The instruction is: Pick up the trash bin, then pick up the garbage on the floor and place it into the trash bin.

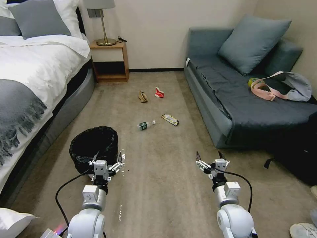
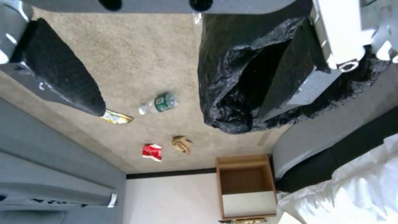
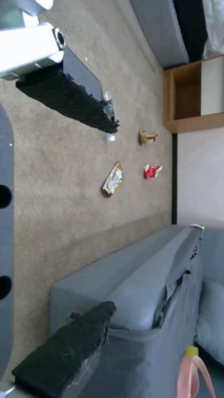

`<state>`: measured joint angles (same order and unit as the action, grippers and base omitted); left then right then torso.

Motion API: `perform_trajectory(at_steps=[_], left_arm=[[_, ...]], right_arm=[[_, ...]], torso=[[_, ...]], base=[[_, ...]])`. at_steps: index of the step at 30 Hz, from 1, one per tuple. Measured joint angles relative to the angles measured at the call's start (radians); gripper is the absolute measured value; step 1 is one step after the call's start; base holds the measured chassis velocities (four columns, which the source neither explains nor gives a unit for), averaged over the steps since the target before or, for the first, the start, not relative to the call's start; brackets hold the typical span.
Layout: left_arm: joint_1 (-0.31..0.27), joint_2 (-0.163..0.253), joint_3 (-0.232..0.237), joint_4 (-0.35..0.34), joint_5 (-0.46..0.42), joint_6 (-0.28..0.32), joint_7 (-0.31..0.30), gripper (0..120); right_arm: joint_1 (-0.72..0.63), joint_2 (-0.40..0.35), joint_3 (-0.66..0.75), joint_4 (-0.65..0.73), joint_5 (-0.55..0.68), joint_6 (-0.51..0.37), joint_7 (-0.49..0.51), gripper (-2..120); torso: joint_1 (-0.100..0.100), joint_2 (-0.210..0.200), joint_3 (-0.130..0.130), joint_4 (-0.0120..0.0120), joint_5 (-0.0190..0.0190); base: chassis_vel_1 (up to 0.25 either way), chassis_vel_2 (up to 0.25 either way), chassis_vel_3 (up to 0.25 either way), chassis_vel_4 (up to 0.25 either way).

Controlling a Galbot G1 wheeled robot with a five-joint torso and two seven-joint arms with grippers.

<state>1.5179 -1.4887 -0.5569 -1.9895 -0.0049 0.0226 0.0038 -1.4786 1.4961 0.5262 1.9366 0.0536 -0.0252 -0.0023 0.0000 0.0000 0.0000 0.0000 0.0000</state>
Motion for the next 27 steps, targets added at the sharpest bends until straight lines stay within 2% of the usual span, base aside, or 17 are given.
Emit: perform_trajectory(at_steps=[27], left_arm=[[0.033, -0.012, 0.007, -0.011, 0.005, -0.024, -0.004, 100]], right_arm=[[-0.073, 0.004, 0.024, 0.065, -0.055, 0.026, 0.002, 100]], torso=[[0.000, 0.000, 0.000, 0.0000, 0.0000]], base=[[0.000, 0.000, 0.000, 0.000]])
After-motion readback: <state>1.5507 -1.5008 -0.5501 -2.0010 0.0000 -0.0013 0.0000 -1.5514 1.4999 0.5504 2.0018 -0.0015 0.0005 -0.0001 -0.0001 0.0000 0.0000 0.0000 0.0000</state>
